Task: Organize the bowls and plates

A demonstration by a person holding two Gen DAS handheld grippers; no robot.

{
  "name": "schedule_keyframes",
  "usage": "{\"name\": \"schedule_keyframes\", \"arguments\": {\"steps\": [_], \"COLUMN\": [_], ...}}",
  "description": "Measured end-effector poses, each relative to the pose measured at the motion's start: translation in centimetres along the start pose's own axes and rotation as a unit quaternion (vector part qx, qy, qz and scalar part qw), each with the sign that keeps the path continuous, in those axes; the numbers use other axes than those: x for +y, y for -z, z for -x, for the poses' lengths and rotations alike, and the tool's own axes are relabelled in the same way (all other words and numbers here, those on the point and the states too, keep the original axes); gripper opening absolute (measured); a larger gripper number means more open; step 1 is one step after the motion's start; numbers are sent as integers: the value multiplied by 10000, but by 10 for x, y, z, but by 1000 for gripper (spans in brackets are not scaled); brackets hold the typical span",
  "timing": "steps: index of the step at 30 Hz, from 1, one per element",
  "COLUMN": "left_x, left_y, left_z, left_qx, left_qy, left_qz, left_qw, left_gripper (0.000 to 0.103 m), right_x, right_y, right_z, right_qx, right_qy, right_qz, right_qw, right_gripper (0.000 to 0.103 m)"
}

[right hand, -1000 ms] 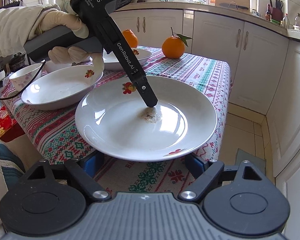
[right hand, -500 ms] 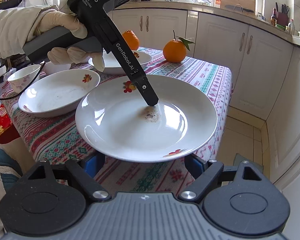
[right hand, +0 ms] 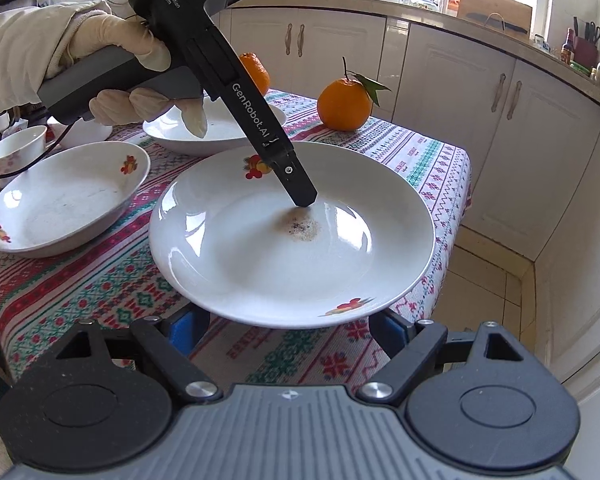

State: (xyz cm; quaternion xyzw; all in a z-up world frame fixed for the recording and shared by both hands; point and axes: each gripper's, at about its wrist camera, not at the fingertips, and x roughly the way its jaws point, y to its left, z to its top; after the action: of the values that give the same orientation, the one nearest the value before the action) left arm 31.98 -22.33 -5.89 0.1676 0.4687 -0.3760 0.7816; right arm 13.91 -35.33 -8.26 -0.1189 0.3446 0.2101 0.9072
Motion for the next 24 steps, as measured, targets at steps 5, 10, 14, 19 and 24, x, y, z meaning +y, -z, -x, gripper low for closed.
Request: {"name": "schedule_keyframes", "arguments": {"steps": [5,10,14,19,24], "left_x": [8,13,16,18,18], "left_y": [-5,-10,-13,-12,-13], "left_z": [-8,-14,-18,-21,-22], "left_qx": [-26,-64,-87,-87,-117], "left_qy": [-3,-18,-37,-75,-73], "left_qz": [27,49,47,65,66], "left_qw": [10000,10000,9999,9999,9999], "left_gripper": [55,54,54,54,54], "right_x": [-7,-13,-18,-22,-23], "right_y": [-5,-8,-9,-10,-11], "right_z": [-12,-18,-23,-26,-27], "right_qx": [54,79,90,60,75], "right_qy": [27,96,136,140,160], "right_qz": [18,6,-14,-59,-64], "right_qw": [10000,9999,9999,9999,9998], "right_gripper": [90,90,90,90,90]}}
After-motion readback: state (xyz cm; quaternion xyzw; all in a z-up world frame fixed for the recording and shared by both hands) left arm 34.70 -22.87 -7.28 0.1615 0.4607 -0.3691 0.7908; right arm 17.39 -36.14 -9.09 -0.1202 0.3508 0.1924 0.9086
